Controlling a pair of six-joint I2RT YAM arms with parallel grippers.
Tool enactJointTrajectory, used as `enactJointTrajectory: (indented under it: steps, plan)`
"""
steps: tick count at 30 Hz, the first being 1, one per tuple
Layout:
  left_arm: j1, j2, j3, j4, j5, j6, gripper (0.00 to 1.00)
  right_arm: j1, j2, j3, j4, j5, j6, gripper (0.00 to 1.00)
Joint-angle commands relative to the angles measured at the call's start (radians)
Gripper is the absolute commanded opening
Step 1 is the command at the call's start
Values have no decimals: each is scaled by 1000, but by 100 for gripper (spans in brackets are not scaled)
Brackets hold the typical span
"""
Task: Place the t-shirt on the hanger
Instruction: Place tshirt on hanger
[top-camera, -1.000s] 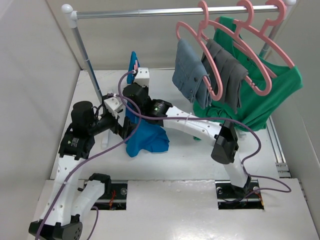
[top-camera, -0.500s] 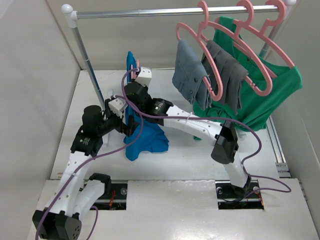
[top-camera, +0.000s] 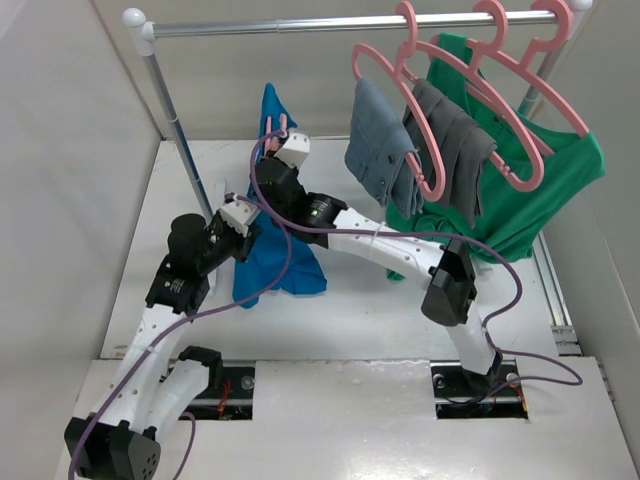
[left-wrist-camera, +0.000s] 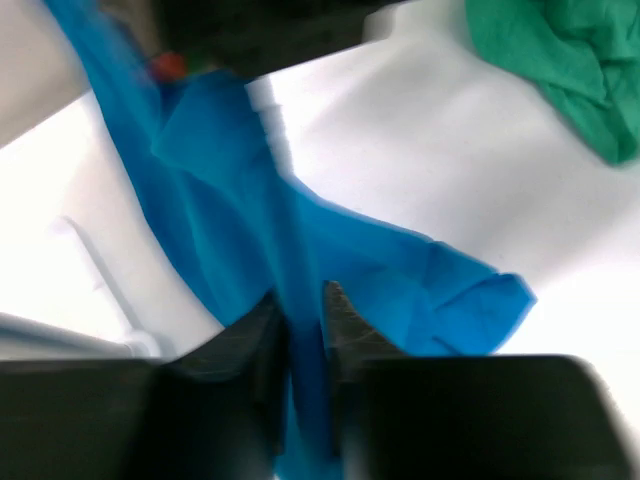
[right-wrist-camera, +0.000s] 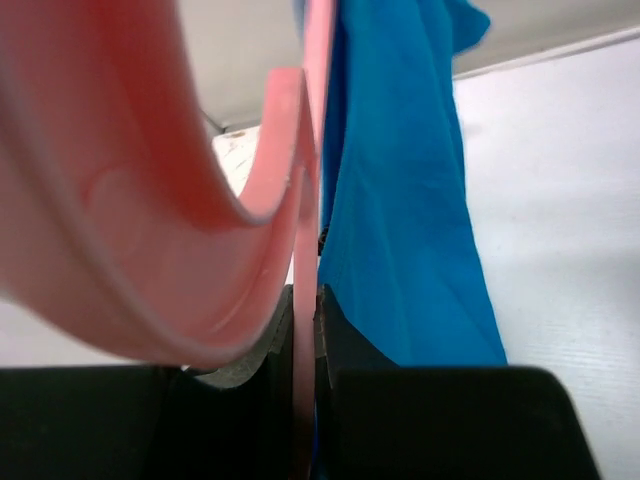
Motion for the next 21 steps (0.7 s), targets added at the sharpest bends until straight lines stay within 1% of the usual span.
enactJointTrajectory:
  steps: [1,2,5,8,13,14,15,17,18,19,21]
  plan:
    - [19,6,-25,42,-107,36,3,20,-15,19,7,-82,-24,0]
    - [19,6,-25,42,-118,24,0,20,-6,19,7,-98,-24,0]
    - [19,-4,-14,19,-118,13,0,20,-6,19,7,-107,-48,0]
    - [28,-35,-5,19,-109,-28,0,20,-6,-1,44,-131,-133,0]
    - [37,-125,-5,19,-80,-49,0,8,-62,-114,126,-170,-171,0]
    - [37,-138,-5,19,-66,-49,0,-6,-74,-128,127,-212,-171,4]
    - [37,-150,-5,19,-57,-63,0,-15,-75,-139,140,-231,-171,12]
    - [37,-172,-20,28,-57,-75,0,-31,-93,-175,163,-259,-171,20]
    - [37,-188,-32,29,-57,-76,0,-46,-93,-188,173,-285,-171,22]
    - [37,-189,-45,39,-57,-101,0,-60,-93,-198,182,-299,-171,29]
    - [37,-218,-45,39,-57,-120,0,-73,-104,-217,206,-346,-171,35]
